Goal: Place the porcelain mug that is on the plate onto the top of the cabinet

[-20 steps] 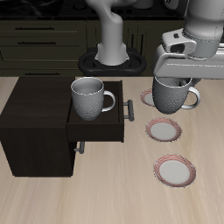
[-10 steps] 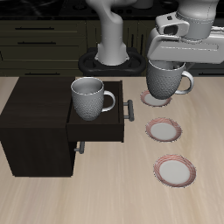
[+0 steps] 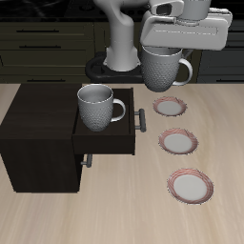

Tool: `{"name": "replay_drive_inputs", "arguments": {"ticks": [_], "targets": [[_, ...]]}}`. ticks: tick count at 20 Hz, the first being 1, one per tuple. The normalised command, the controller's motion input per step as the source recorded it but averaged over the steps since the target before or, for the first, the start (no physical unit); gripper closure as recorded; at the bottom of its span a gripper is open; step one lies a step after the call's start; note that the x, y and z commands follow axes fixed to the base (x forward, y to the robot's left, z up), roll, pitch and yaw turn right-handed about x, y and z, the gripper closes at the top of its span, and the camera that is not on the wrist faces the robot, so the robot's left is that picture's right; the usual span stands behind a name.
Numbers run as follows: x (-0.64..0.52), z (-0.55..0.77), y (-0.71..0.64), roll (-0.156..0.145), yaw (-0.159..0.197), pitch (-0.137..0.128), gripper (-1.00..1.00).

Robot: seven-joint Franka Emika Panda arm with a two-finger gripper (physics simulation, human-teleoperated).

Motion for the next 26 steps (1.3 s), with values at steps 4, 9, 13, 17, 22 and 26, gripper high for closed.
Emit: {"name": "replay_drive_inputs", "arguments": {"ticks": [4,9,13,17,22,26], "targets": [[-0.10,0.33,-0.40,-0.007,0.069,-0.085,1.00],[0.00,0.13,-0.22,0.015,0.021,-0.036,1.00],[0.02,0.04,-0.41,0.025,-0.030,-0.003,1.00],[0.03,-0.07,-0.21,-0.002,-0.013,-0.003,1.00],[-0.03,-0.01,-0.28,-0.003,0.010,-0.003,1.00],[-0.07,0.03,-0.39,0.033,-0.062,0.010,1.00]]}}
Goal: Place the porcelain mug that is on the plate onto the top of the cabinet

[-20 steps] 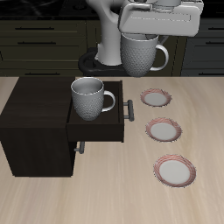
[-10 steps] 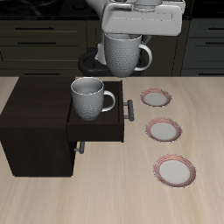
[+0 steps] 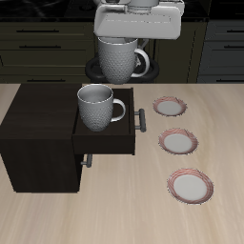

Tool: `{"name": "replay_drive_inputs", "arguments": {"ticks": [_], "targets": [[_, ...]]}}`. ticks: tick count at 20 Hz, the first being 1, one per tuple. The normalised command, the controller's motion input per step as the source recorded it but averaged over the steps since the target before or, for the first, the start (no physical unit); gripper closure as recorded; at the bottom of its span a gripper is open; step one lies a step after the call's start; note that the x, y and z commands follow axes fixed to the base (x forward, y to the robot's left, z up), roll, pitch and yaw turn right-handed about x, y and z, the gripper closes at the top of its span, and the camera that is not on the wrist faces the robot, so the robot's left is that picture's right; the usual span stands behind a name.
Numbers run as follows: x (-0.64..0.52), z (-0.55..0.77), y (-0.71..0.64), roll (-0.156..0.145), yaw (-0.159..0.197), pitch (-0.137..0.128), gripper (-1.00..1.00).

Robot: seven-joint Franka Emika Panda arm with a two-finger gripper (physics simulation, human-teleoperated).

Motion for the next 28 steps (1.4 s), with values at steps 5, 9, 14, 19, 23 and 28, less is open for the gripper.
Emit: {"name": "replay_drive_inputs", "arguments": {"ticks": [5,9,14,19,23,28], "targets": [[-0.02,0.03,-0.26,0.002,-0.013,-0.001,1.00],[-0.02,0.02,-0.47,-0.024,-0.055,-0.002,1.00],[0.04,-0.01,-0.27,-0.002,-0.008,0.000,1.00],[0.08,-0.04,-0.47,-0.005,-0.055,0.012,1.00],[-0.02,0.00,-0.41,0.003,-0.020,0.009,1.00],[-0.04,-0.10,-0.29,0.025,0.026,0.026,1.00]]}}
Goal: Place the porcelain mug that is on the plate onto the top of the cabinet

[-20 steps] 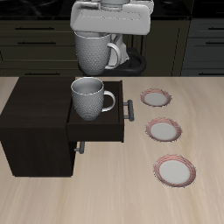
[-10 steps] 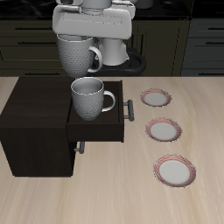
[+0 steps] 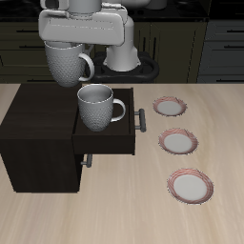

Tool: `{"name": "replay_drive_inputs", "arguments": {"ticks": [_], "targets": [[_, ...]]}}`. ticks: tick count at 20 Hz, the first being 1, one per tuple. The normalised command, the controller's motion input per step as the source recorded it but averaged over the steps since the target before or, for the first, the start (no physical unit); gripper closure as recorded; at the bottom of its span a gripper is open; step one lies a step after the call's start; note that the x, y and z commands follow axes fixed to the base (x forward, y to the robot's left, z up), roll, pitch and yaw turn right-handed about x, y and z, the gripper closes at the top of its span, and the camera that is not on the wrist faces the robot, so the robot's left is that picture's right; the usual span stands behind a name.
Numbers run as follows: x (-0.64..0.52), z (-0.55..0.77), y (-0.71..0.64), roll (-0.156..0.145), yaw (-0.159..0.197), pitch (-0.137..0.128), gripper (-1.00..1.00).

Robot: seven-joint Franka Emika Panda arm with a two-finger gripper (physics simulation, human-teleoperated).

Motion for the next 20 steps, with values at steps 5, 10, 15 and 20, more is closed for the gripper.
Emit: {"name": "replay_drive_inputs", "arguments": {"ticks": [5,10,15,20], "targets": [[-0.04,0.00,-0.55,-0.060,-0.032,-0.001,1.00],[-0.05,0.00,-0.28,-0.045,-0.019,-0.012,1.00],[0.01,-0.24,0.05,-0.004,-0.007,0.015,1.00],[0.09,-0.36,0.06,-0.013,-0.020,0.048,1.00]]}}
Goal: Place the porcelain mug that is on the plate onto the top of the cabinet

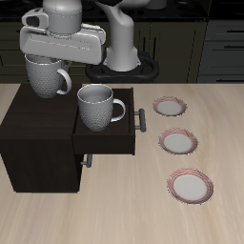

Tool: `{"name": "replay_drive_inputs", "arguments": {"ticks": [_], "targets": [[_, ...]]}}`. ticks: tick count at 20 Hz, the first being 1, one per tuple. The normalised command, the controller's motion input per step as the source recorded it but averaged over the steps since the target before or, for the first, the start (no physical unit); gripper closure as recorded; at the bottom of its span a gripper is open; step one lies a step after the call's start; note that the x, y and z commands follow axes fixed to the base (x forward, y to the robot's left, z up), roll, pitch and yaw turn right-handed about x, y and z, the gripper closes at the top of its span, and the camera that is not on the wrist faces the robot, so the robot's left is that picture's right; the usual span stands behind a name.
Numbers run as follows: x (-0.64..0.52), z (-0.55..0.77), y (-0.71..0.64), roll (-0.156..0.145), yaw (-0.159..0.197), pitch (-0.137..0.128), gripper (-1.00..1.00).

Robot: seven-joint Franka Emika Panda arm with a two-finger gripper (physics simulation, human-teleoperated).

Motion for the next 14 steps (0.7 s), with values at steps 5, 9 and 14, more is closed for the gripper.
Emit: {"name": "replay_drive_inputs", "arguments": {"ticks": [5,9,14], "targets": [[0.08,-0.21,-0.01,-0.079,0.011,0.029,1.00],[0.01,-0.07,-0.06,-0.014,-0.032,0.020,-1.00],[-0.01,-0.02,-0.12,-0.037,-0.036,0.012,-1.00]]}}
